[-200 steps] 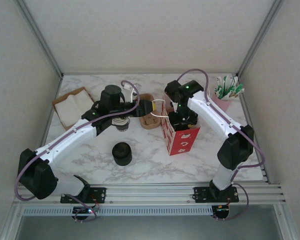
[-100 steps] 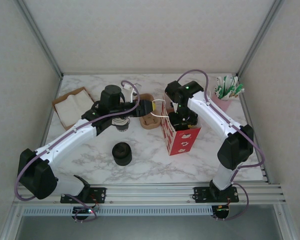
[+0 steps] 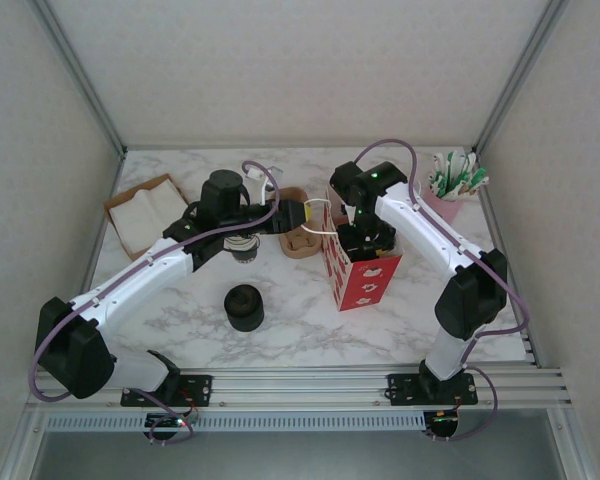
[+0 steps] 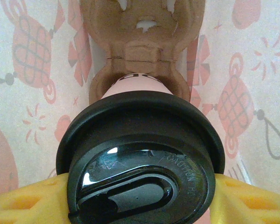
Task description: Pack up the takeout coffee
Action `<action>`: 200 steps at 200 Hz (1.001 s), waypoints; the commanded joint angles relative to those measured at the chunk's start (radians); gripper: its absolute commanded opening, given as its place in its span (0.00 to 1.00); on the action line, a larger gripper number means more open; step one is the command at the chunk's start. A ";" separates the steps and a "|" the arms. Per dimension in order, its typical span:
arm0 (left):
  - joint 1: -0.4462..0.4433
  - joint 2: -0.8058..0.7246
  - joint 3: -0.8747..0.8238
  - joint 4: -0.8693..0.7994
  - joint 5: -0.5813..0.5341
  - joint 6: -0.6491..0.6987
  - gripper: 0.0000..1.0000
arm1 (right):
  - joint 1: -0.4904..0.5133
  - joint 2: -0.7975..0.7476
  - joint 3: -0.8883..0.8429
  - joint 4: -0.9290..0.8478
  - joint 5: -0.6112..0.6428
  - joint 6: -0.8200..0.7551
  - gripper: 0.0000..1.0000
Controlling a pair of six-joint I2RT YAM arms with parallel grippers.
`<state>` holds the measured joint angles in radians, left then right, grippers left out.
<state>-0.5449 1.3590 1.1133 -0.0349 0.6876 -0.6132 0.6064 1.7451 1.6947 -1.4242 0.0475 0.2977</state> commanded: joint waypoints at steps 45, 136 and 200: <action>0.011 0.011 0.002 0.026 0.001 -0.008 0.52 | -0.007 0.014 0.002 -0.013 -0.021 -0.016 0.67; 0.011 0.018 0.006 0.027 0.004 -0.008 0.52 | -0.009 0.019 0.014 -0.032 -0.020 -0.011 0.67; 0.011 0.017 0.005 0.026 0.004 -0.008 0.52 | -0.008 0.020 0.011 -0.028 -0.022 -0.012 0.67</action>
<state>-0.5449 1.3716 1.1133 -0.0349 0.6876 -0.6132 0.6037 1.7481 1.6951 -1.4288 0.0399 0.2977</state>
